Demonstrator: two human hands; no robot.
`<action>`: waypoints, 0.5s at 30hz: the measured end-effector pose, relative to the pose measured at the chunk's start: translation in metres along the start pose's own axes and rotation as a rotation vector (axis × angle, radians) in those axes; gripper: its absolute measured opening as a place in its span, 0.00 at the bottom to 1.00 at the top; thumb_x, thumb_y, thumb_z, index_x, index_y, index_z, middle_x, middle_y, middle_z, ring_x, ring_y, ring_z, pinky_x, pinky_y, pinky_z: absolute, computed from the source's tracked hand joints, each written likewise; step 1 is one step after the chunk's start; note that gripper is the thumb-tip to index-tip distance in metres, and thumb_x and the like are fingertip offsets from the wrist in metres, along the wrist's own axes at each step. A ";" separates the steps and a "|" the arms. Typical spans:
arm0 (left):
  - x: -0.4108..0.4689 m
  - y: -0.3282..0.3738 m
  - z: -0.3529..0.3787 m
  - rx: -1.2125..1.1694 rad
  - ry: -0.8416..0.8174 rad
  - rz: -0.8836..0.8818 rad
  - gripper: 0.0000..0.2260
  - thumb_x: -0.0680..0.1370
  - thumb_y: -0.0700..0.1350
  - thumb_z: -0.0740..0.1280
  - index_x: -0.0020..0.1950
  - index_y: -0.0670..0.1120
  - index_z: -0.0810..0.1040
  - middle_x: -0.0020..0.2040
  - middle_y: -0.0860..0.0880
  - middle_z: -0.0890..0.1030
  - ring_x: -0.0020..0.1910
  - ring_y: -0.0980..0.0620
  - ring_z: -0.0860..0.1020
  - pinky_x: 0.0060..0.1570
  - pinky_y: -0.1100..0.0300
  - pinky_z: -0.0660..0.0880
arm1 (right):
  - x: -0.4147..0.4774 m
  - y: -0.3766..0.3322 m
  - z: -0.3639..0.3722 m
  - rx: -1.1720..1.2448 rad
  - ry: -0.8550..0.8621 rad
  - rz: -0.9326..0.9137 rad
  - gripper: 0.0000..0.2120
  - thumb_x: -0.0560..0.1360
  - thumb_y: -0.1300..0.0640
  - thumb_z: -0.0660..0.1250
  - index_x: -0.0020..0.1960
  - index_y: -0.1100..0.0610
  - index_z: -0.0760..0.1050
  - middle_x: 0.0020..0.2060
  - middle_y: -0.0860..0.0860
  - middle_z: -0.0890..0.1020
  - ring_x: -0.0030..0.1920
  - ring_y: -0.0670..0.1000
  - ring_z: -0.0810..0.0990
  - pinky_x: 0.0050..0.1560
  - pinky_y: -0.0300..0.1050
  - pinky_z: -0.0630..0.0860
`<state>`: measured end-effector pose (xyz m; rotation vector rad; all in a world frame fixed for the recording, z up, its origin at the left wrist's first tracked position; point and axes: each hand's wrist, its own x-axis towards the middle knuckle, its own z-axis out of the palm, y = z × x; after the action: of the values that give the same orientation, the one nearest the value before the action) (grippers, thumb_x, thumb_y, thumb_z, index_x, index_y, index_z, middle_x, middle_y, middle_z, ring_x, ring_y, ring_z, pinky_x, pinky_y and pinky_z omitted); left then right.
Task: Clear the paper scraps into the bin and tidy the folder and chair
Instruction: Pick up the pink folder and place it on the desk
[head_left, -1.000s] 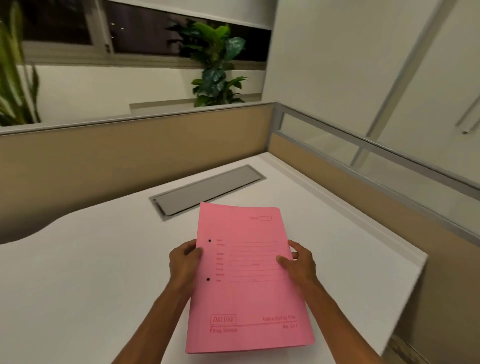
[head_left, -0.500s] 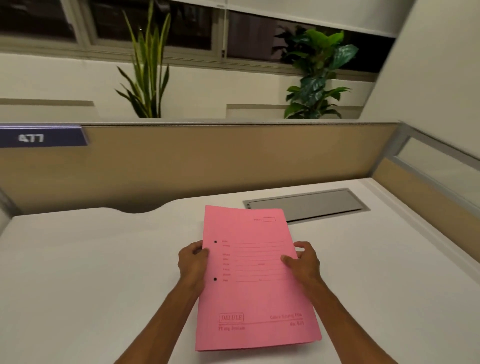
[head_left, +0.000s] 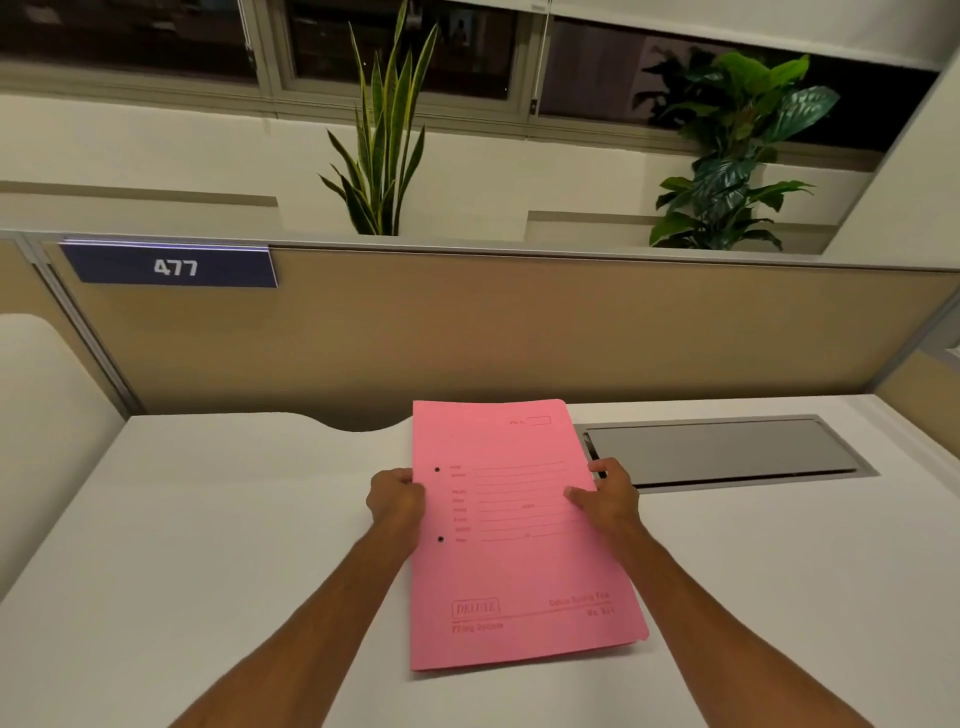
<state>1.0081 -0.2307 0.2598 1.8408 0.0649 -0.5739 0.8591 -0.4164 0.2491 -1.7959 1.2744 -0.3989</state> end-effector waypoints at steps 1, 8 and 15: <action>0.004 0.002 0.000 0.020 0.003 0.000 0.10 0.78 0.32 0.60 0.54 0.37 0.80 0.53 0.38 0.81 0.44 0.42 0.79 0.49 0.49 0.78 | 0.003 -0.002 0.003 -0.007 0.001 0.003 0.22 0.70 0.63 0.73 0.61 0.60 0.68 0.57 0.61 0.78 0.52 0.59 0.79 0.52 0.51 0.78; 0.026 0.005 -0.002 0.126 0.052 0.008 0.12 0.78 0.32 0.63 0.36 0.42 0.73 0.47 0.40 0.79 0.41 0.44 0.76 0.43 0.54 0.75 | 0.021 -0.005 0.024 -0.038 0.007 0.012 0.22 0.70 0.63 0.73 0.60 0.61 0.69 0.56 0.61 0.79 0.54 0.60 0.79 0.56 0.55 0.77; 0.025 0.002 -0.002 0.137 0.053 0.030 0.07 0.77 0.33 0.65 0.55 0.38 0.77 0.57 0.37 0.80 0.49 0.41 0.80 0.52 0.49 0.78 | 0.023 0.001 0.030 -0.103 0.028 0.002 0.23 0.70 0.63 0.75 0.62 0.64 0.71 0.59 0.62 0.77 0.58 0.61 0.77 0.61 0.56 0.75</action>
<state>1.0310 -0.2349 0.2516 1.9870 0.0335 -0.5191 0.8883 -0.4224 0.2262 -1.8806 1.3378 -0.3647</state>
